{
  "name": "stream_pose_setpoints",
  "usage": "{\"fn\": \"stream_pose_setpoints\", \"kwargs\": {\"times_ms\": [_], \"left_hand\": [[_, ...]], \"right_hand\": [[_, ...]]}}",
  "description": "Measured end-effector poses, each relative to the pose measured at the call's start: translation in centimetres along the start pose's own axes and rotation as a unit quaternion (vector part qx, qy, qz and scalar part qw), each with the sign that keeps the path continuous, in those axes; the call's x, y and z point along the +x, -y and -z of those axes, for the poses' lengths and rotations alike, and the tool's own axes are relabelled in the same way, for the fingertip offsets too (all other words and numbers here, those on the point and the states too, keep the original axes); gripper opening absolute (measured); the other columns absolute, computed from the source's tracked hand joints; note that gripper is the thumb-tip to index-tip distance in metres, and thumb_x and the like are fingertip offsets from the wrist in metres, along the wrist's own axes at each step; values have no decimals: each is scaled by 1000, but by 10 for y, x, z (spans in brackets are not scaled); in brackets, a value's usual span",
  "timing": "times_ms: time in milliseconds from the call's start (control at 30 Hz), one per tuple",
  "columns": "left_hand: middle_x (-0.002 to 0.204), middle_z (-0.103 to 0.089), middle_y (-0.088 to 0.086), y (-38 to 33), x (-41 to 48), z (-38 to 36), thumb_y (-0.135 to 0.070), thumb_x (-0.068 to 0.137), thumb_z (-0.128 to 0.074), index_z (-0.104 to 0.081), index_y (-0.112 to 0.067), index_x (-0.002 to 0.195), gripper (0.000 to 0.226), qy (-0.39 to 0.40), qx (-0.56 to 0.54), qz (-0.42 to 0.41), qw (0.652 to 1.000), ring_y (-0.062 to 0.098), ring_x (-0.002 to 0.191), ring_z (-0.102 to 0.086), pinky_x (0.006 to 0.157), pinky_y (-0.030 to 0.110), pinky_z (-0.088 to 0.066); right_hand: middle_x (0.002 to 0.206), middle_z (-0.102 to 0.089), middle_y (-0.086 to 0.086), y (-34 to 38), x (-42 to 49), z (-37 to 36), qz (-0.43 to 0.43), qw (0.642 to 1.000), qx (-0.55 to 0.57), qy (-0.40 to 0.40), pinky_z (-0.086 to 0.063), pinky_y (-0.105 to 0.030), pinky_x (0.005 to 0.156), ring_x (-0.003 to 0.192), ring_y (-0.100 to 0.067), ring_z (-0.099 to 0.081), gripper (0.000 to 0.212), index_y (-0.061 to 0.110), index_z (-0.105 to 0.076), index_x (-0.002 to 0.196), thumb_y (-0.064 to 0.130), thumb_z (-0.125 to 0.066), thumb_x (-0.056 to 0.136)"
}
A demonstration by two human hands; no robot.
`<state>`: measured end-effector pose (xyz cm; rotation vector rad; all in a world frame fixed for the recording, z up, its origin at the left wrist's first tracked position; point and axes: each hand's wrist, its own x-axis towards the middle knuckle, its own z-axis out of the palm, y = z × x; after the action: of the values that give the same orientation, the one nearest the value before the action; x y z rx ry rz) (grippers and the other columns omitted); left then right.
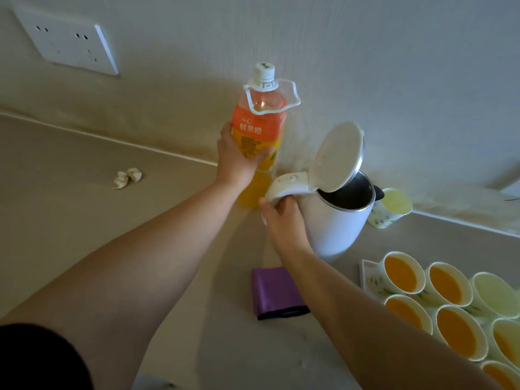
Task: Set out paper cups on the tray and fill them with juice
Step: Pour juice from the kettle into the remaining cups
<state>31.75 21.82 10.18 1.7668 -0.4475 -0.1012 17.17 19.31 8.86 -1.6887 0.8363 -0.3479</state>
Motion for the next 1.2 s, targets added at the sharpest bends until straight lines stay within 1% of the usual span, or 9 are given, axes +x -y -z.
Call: {"fn": "stream_pose_setpoints", "kwargs": {"times_ms": [267,433,533,667,800,933,1067,1133,1200], "left_hand": [[133,-43,12,-4,7,-15,-40,63,-86,-31,-12,141,99,-13,25,-1,1000,27,122,-47,96,34,-42],[131,-49,5,-9,-1,-7,-63,42,-75,-33,-14,141,119,5,2,20,1000,23,120,-51,94,33,-44],[149,-33,9,-8,-9,-1,-53,55,-82,-17,-16,150,122,31,10,64,997,24,137,-34,107,36,-33],[131,-49,6,-12,-49,6,-38,90,-59,-46,-16,132,49,10,42,95,995,17,120,-48,96,27,-35],[111,-61,-4,-16,-96,4,-27,91,-50,-56,-25,113,23,219,-35,117,968,13,107,-57,92,29,-45],[109,-61,-7,-27,-101,5,-22,85,-66,-50,-25,122,41,289,26,73,954,9,98,-59,75,18,-46],[101,-64,-5,-28,-105,-1,-25,81,-69,-57,-22,113,35,272,37,74,959,12,93,-61,71,16,-47],[96,-62,-10,-28,-109,-3,-24,87,-65,-58,-23,114,27,253,69,54,963,7,88,-57,66,13,-41],[98,-64,-11,-28,-114,-2,-29,88,-66,-59,-24,117,30,251,67,48,964,6,89,-59,68,14,-41]], "right_hand": [[102,-65,0,-2,9,10,18,999,-45,4,-43,-23,84,96,-12,-59,34,8,-60,113,36,-54,94],[93,-66,0,-10,0,18,18,999,-29,34,-52,-39,90,94,-19,-65,19,14,-59,97,33,-55,94],[93,-66,-6,-13,-3,25,13,999,2,52,-53,-44,89,93,-21,-65,17,13,-59,94,30,-57,93],[84,-64,-6,-10,-8,37,9,996,2,85,-53,-44,87,81,-16,-60,23,7,-60,98,29,-59,92],[110,-66,4,-6,-16,53,34,982,-126,135,-50,-31,90,105,-12,-60,28,17,-59,119,26,-55,93],[101,-67,6,7,-38,79,130,931,-315,129,-49,-30,80,95,-12,-61,24,22,-65,113,30,-52,95],[84,-70,0,38,-66,97,418,847,-329,-8,-53,-38,69,85,-22,-64,23,17,-72,93,28,-52,89],[96,-71,-3,44,-61,106,526,765,-356,-107,-50,-39,83,100,-30,-63,25,14,-73,94,27,-53,84],[121,-65,-9,46,-50,116,487,737,-448,-135,-36,-44,105,122,-33,-53,39,12,-69,109,36,-49,86]]}}
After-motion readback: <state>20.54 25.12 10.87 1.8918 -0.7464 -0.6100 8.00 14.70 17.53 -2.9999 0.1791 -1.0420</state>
